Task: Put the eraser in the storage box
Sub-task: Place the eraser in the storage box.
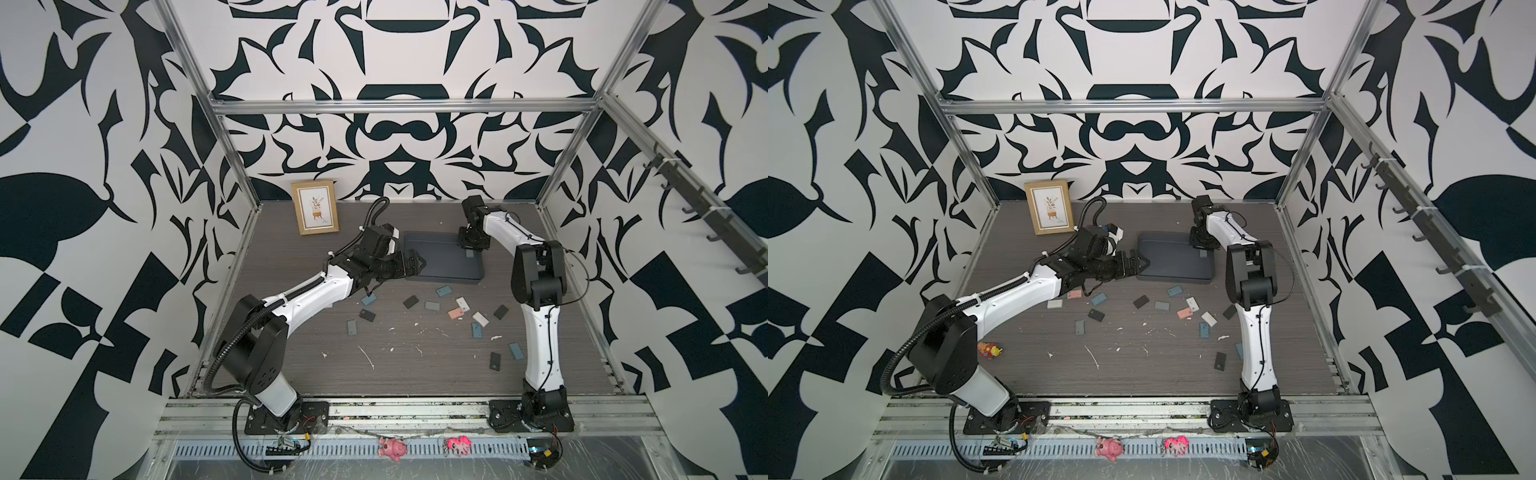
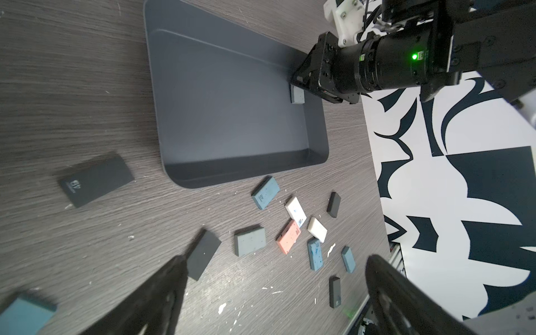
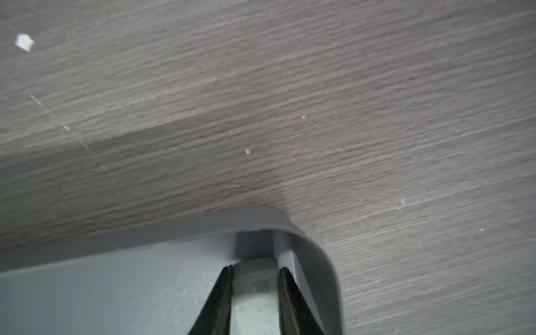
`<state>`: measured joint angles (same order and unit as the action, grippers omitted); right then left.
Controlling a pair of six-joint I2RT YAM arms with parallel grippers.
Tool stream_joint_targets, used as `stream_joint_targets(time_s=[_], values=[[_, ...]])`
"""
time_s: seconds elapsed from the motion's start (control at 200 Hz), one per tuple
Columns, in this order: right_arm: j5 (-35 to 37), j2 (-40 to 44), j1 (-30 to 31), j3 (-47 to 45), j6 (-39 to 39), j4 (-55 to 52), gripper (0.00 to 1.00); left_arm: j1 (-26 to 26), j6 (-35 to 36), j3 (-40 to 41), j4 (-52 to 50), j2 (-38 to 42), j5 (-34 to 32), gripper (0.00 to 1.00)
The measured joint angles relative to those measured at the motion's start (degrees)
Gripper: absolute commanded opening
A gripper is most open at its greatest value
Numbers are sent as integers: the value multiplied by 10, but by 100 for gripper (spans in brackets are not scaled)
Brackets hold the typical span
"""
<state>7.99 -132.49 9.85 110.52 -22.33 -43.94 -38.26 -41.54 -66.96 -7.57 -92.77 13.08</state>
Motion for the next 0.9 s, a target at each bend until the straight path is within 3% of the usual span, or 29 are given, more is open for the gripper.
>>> stream_joint_targets(time_s=[0.675, 0.9], values=[[10, 0, 0, 29, 13, -11, 42, 0, 0, -1, 0, -1, 0, 99], [10, 8, 6, 36, 14, -22, 51, 0, 2, -1, -6, -1, -2, 99]])
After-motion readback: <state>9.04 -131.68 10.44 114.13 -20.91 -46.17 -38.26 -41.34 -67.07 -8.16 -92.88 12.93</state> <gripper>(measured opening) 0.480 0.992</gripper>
